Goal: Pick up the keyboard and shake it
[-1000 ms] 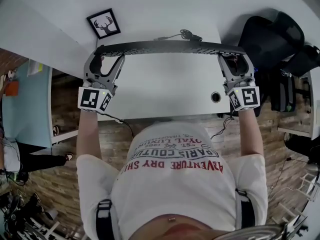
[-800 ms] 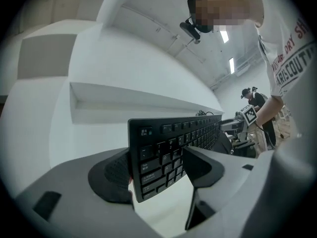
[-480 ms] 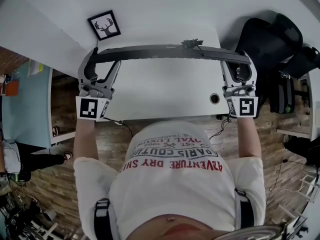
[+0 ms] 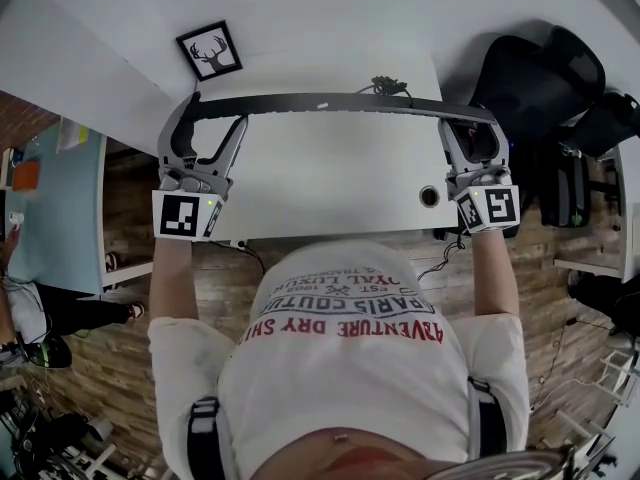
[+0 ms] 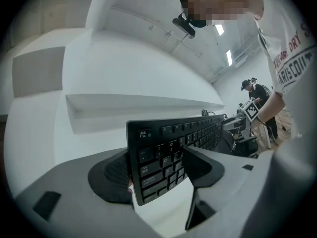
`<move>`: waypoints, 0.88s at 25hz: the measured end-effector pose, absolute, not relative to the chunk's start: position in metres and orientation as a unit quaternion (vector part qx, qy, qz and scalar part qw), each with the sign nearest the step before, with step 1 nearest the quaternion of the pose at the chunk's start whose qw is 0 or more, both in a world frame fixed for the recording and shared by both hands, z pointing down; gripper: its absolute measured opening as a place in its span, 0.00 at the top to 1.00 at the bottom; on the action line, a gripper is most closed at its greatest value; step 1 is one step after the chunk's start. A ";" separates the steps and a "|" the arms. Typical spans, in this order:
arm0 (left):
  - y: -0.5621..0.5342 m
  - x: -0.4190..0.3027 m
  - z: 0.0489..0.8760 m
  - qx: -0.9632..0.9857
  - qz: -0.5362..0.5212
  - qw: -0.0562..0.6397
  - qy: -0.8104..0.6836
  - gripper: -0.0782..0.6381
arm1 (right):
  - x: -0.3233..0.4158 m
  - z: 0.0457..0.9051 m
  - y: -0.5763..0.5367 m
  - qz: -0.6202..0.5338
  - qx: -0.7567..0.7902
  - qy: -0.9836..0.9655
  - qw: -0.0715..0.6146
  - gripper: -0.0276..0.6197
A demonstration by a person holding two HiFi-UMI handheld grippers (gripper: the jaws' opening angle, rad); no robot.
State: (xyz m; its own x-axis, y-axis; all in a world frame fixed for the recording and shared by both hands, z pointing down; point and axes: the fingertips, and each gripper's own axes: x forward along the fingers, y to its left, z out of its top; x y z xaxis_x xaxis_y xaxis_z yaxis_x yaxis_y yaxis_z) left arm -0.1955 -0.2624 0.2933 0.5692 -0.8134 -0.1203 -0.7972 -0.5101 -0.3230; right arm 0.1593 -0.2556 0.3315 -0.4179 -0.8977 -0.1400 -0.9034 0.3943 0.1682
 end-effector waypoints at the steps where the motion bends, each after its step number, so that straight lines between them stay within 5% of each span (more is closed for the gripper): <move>1: -0.263 -0.194 0.295 -0.868 -0.030 0.169 0.465 0.45 | 0.161 0.337 -0.258 0.092 -0.538 0.838 0.007 0.52; 10: -0.248 -0.168 0.287 -0.856 -0.024 0.170 0.488 0.45 | 0.176 0.376 -0.268 0.031 -0.525 0.850 0.020 0.52; 15: -0.227 -0.163 0.298 -0.832 -0.126 0.254 0.477 0.45 | 0.183 0.380 -0.265 0.035 -0.518 0.854 0.037 0.51; 22: -0.198 -0.148 0.286 -0.825 -0.041 0.294 0.482 0.45 | 0.191 0.382 -0.264 0.041 -0.516 0.854 0.042 0.50</move>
State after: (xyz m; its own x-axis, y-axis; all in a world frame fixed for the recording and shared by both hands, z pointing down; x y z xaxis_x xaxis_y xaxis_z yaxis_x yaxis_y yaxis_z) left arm -0.1483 -0.1977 0.2862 0.5330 -0.8181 -0.2160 -0.7704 -0.3637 -0.5236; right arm 0.1913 -0.2644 0.3815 -0.4633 -0.8789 -0.1133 -0.8857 0.4634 0.0271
